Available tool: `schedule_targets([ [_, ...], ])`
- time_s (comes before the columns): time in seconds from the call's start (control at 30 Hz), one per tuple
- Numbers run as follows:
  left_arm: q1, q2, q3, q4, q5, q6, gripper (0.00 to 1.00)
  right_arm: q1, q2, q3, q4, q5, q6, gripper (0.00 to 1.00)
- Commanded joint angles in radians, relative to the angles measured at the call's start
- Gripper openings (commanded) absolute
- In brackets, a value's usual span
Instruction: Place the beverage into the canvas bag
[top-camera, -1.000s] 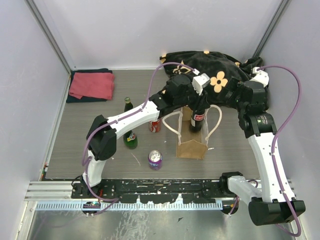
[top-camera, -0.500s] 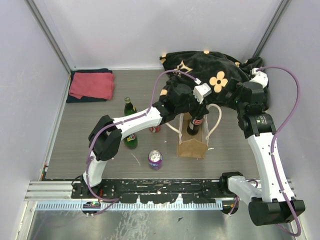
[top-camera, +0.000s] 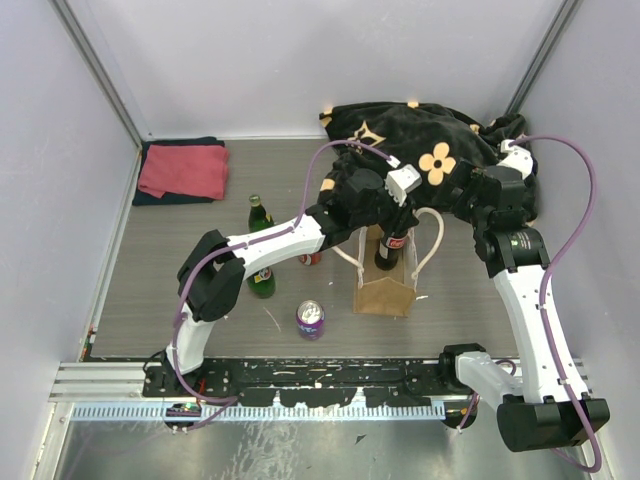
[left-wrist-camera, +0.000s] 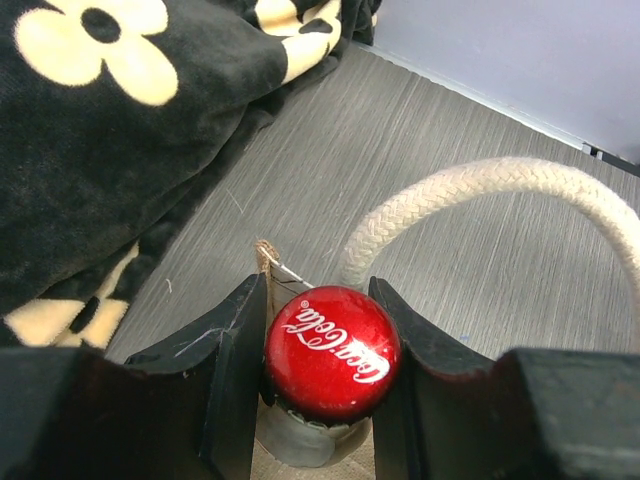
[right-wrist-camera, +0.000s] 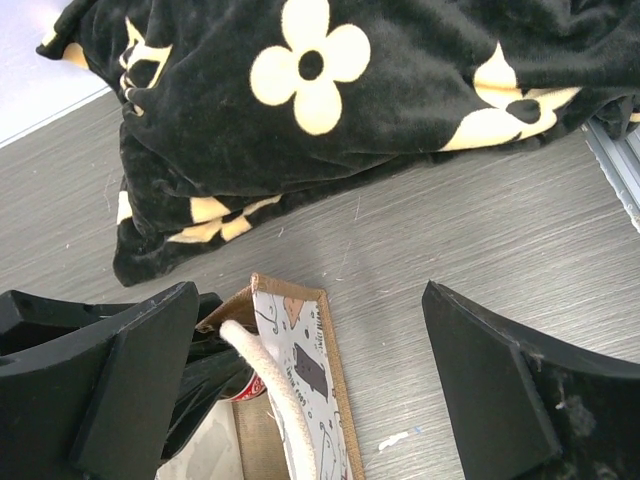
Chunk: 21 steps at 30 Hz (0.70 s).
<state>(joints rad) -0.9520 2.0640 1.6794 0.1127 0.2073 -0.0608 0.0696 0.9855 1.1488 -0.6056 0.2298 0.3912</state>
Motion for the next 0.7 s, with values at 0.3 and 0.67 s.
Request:
schedule_targets([
  [0.3, -0.001, -0.022, 0.081, 0.169, -0.037, -0.031, 0.0, -0.004, -0.024, 0.0, 0.052, -0.003, 0.001, 1.0],
  [0.67, -0.001, -0.019, 0.098, 0.206, -0.053, -0.024, 0.0, -0.004, -0.024, -0.015, 0.055, -0.003, 0.011, 1.0],
])
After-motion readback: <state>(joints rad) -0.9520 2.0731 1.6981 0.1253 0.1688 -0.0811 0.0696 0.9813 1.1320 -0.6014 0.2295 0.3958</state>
